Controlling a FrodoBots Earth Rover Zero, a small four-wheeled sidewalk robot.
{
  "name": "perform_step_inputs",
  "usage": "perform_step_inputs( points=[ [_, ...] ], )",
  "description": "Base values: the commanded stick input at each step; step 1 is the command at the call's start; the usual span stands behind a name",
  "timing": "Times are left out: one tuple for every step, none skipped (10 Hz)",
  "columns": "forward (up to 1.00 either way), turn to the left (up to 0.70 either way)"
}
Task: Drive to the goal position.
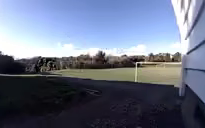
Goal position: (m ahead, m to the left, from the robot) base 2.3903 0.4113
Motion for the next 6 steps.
perform_step_inputs(
  points=[
    [0.04, 0.00],
    [0.04, 0.00],
    [0.03, 0.00],
    [0.00, 0.00],
    [0.02, 0.00],
    [0.03, 0.00]
  ],
)
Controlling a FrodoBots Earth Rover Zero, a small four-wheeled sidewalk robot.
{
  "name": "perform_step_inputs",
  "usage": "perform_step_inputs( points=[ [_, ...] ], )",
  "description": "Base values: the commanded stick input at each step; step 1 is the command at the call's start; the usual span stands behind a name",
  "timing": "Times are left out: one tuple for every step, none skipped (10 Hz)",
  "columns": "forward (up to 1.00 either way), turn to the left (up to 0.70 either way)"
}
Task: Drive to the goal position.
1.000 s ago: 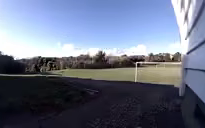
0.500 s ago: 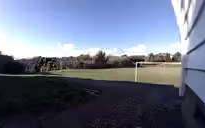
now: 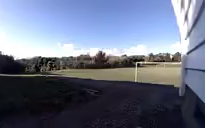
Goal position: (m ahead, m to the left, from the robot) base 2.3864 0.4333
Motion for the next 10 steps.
perform_step_inputs(
  points=[
    [0.01, 0.00],
    [0.02, 0.00],
    [0.04, 0.00],
    [0.04, 0.00],
    [0.04, 0.00],
    [0.04, 0.00],
    [0.04, 0.00],
    [0.04, 0.00],
    [0.04, 0.00],
    [0.04, 0.00]
  ],
)
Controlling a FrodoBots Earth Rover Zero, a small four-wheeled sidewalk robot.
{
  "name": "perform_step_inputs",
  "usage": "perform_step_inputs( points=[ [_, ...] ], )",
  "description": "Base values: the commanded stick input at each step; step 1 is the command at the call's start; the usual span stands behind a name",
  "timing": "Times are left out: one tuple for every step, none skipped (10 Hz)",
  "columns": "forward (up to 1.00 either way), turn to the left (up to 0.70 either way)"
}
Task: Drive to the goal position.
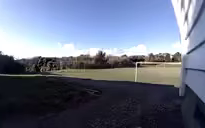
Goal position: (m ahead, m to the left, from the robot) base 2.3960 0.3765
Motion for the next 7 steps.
perform_step_inputs(
  points=[
    [0.04, 0.00],
    [0.04, 0.00],
    [0.04, 0.00],
    [0.04, 0.00],
    [0.04, 0.00],
    [0.04, 0.00],
    [0.04, 0.00]
  ],
)
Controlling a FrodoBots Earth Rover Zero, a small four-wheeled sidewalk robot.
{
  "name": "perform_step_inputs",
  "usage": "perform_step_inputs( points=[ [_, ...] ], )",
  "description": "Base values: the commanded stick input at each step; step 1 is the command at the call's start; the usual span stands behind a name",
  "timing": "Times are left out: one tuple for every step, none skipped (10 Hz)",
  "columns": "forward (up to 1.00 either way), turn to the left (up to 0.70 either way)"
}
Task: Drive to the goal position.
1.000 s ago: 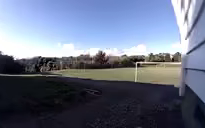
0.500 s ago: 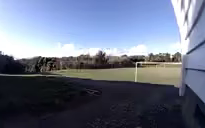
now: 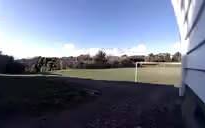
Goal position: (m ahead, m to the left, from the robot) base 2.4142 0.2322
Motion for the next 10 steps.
perform_step_inputs(
  points=[
    [0.04, 0.00],
    [0.04, 0.00],
    [0.02, 0.00],
    [0.04, 0.00],
    [0.04, 0.00],
    [0.03, 0.00],
    [0.00, 0.00],
    [0.02, 0.00],
    [0.04, 0.00],
    [0.04, 0.00]
  ],
)
